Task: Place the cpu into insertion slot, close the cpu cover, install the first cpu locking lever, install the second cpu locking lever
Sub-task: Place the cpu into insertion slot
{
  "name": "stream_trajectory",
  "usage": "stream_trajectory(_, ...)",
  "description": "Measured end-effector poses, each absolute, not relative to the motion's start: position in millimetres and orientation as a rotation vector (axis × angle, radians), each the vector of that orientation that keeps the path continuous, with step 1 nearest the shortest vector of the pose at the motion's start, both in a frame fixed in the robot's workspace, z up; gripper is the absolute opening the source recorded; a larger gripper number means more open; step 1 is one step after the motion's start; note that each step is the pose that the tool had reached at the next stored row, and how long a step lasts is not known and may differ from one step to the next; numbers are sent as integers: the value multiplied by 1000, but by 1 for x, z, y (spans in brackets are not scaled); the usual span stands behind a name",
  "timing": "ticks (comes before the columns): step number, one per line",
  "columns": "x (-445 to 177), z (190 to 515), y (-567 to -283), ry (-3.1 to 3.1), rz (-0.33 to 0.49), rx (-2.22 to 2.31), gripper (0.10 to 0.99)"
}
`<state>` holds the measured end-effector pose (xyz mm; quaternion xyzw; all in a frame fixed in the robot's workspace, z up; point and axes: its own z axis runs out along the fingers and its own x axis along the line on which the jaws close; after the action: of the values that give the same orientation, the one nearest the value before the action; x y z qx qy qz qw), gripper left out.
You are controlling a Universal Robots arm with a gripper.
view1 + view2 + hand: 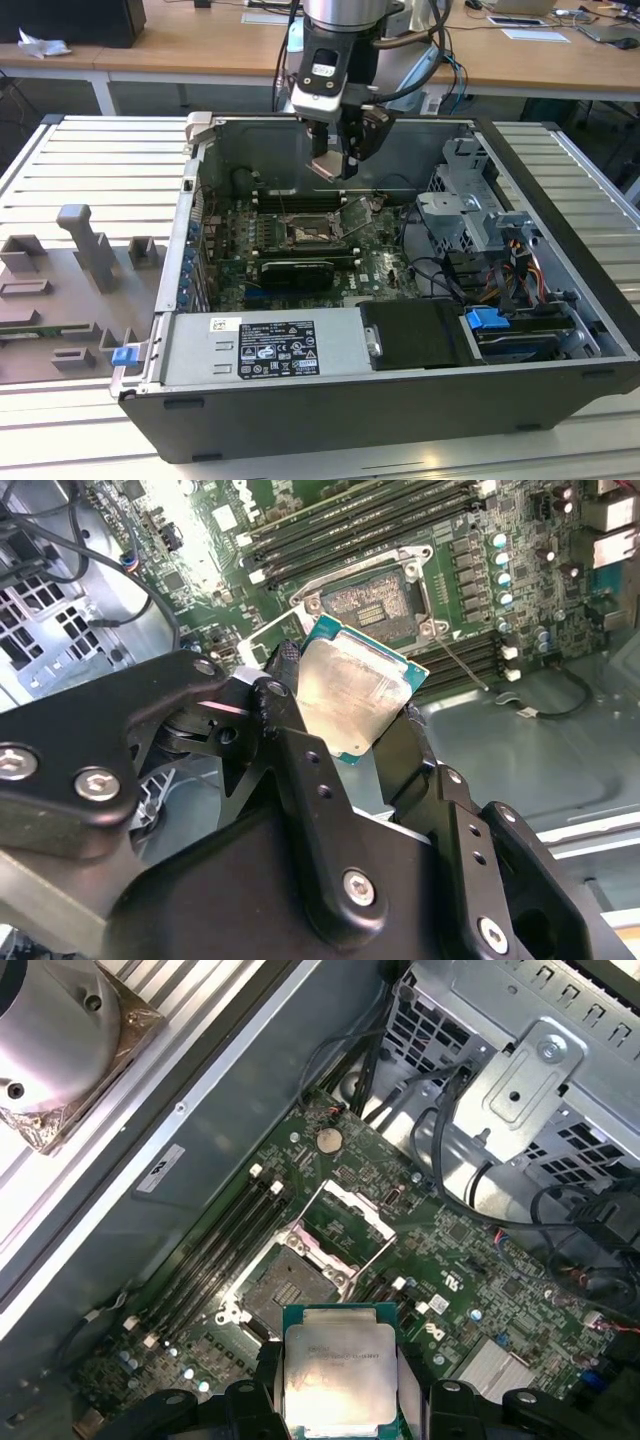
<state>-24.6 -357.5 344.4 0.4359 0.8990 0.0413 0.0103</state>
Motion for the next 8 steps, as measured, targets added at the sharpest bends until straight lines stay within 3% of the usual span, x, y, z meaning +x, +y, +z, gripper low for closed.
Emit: stream_trajectory(8, -25, 344, -357, 2767, 128, 1433, 541)
